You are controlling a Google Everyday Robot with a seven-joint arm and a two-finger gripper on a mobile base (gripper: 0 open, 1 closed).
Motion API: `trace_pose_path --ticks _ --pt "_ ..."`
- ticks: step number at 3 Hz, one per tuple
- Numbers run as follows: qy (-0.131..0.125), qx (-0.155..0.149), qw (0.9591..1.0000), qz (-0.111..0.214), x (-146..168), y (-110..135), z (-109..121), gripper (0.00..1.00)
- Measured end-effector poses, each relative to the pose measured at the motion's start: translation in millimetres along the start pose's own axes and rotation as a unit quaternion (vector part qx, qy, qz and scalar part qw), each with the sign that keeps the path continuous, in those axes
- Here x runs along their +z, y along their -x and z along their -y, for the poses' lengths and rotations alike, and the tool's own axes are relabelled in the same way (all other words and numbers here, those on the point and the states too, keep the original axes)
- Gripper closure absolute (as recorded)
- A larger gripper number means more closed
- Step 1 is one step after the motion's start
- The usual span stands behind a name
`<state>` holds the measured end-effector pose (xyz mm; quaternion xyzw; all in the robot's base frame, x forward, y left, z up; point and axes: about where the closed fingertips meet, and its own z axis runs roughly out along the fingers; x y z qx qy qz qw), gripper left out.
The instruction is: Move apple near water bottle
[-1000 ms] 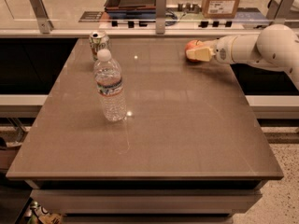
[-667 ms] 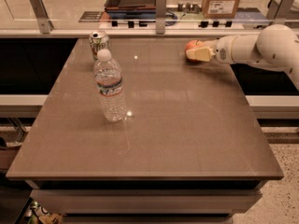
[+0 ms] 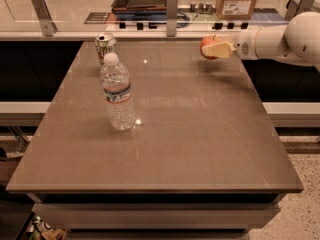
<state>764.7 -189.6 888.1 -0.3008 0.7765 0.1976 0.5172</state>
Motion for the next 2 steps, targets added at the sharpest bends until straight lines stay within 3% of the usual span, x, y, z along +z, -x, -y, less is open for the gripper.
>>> trace_pose_path --ticks 2 --pt "0.019 -0.029 0.9993 0.015 -41.8 35.6 -27.0 1.00"
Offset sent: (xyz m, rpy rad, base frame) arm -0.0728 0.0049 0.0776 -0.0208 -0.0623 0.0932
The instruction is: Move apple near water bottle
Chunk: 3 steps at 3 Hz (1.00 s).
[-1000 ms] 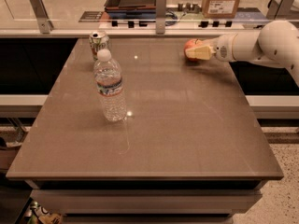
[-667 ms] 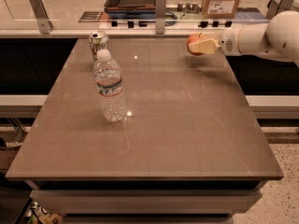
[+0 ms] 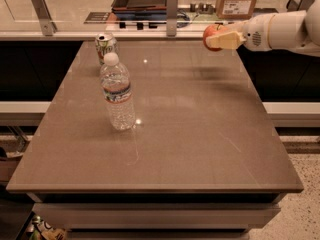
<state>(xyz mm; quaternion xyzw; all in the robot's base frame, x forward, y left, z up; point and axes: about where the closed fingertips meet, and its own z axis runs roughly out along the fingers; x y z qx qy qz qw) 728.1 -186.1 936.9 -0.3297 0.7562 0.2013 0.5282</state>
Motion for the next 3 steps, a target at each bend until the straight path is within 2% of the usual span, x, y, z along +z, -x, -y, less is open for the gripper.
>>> trace_pose_path --ticks 1,3 --pt "0.023 -0.004 0.9996 -0.014 -15.7 4.5 -29.4 1.00" --pt "0.049 -0.008 0.9980 -0.038 -39.8 -3.1 -79.8 1.00"
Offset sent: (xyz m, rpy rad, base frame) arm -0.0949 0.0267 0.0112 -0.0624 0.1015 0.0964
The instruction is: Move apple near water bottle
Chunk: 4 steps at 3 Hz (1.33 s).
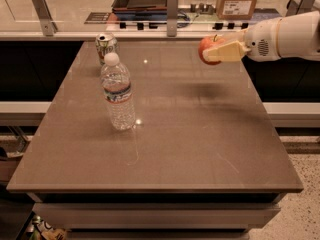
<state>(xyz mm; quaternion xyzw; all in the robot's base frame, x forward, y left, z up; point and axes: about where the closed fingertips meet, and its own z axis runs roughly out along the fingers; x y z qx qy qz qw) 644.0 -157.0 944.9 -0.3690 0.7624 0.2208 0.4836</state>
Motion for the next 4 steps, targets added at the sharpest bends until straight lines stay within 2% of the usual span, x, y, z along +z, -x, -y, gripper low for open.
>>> trace_pose_path --ticks 3,4 --pt "0.008 -0.004 0.9998 0.016 -26.8 -28.5 -61.2 1.00" --pt "0.024 -0.014 0.9995 0.012 -28.3 -38.1 -85.0 1.00"
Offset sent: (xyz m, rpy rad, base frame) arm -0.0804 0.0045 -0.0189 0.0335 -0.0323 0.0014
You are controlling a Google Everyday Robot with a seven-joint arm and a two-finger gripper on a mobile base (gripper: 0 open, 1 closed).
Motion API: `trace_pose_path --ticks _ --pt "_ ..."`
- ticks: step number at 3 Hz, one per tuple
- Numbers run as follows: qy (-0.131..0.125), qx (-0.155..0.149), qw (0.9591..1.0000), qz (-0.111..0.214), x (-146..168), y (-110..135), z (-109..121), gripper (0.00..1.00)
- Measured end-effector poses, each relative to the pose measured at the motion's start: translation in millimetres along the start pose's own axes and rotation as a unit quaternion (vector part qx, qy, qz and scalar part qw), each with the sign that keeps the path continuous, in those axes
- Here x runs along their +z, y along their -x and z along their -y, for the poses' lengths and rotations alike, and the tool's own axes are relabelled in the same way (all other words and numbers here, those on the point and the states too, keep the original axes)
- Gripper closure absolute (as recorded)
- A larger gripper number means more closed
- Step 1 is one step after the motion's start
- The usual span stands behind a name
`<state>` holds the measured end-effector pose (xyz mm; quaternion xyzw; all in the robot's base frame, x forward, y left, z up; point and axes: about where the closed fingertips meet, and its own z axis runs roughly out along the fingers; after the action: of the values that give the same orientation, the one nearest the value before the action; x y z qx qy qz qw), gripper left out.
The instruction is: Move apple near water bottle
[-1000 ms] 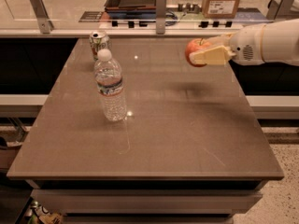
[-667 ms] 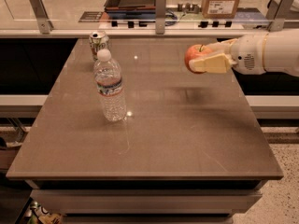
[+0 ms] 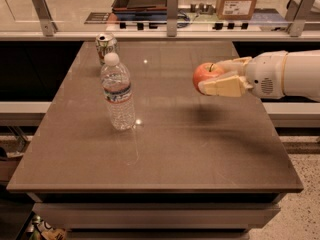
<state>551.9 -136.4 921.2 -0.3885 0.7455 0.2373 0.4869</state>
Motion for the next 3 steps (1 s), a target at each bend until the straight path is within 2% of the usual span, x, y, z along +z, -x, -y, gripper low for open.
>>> trace_pose_path --ticks 2,3 --pt "0.053 -0.024 0.9983 0.005 26.3 -12.0 -49.6 1.00" --pt "0.067 -0.036 0.9971 0.003 42.3 -12.9 -71.3 1.00"
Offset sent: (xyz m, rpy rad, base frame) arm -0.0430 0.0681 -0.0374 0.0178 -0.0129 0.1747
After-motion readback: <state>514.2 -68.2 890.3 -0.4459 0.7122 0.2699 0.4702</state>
